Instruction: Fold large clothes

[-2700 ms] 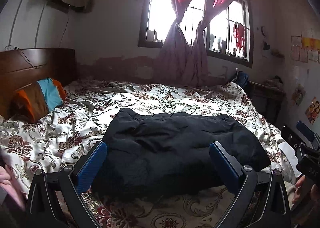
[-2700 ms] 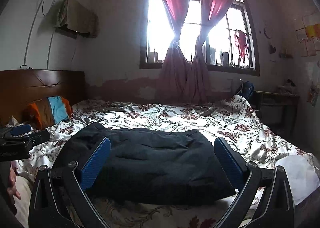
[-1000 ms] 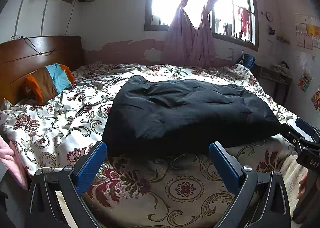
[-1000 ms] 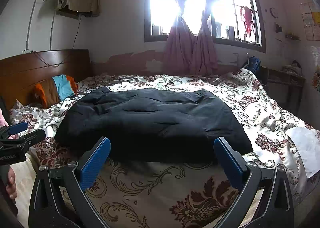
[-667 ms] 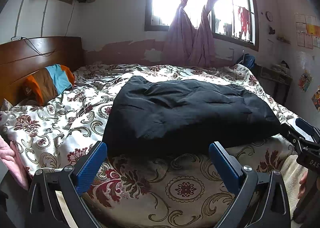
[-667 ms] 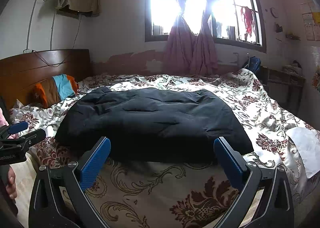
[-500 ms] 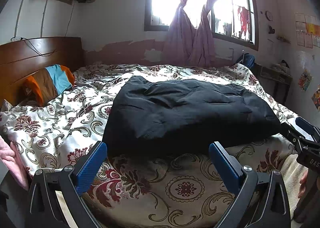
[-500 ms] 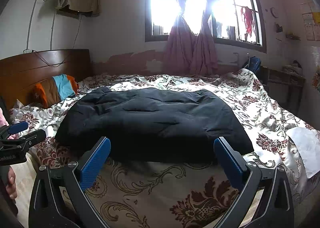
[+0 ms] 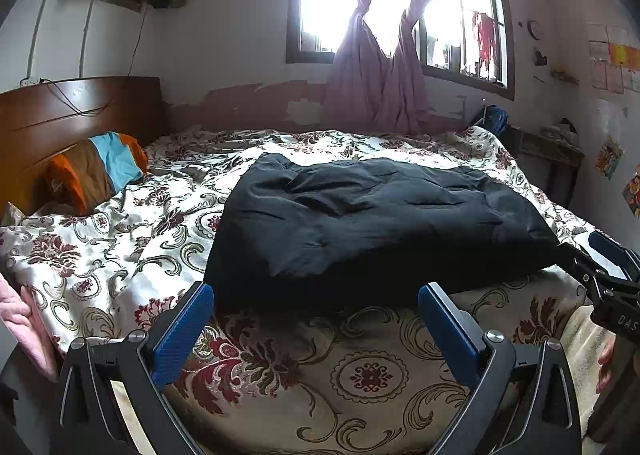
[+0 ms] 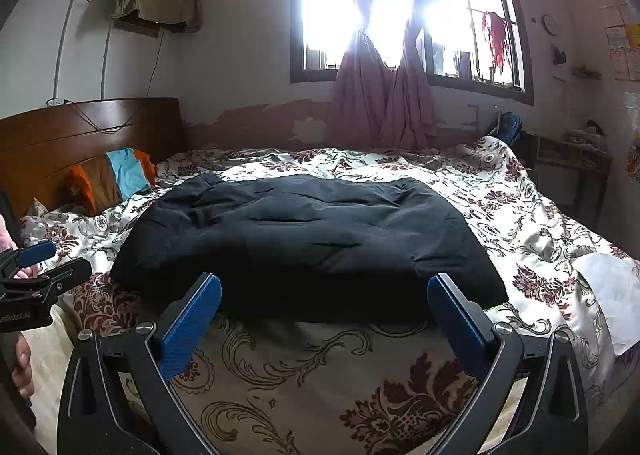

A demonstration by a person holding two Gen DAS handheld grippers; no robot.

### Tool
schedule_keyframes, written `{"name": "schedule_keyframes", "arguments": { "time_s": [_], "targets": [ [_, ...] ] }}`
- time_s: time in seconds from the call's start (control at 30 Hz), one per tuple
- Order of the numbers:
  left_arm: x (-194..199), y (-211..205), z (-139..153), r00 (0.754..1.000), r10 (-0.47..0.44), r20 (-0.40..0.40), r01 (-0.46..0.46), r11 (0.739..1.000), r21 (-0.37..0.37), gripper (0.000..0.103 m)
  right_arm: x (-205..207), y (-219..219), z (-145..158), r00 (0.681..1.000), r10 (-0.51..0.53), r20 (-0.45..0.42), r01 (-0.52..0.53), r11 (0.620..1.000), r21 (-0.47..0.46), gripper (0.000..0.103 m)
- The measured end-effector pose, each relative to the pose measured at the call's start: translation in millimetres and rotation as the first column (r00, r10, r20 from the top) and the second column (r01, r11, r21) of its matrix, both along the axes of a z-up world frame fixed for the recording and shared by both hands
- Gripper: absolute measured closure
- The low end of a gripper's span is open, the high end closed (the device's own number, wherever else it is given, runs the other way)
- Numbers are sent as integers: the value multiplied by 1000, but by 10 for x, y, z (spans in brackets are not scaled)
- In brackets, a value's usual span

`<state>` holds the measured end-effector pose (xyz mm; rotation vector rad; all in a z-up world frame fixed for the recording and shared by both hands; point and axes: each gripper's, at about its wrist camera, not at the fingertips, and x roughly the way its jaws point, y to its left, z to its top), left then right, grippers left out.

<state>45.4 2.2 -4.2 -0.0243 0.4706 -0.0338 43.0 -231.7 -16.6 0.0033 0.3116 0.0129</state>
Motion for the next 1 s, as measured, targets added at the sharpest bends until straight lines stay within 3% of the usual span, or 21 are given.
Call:
{"name": "schedule_keyframes", "arguments": {
  "time_s": [1.0],
  "targets": [
    [-11, 0, 1, 1000, -8, 5, 8, 1000, 7, 0, 4, -3, 6, 1000, -1, -2, 1, 1000, 2, 2]
  ]
}}
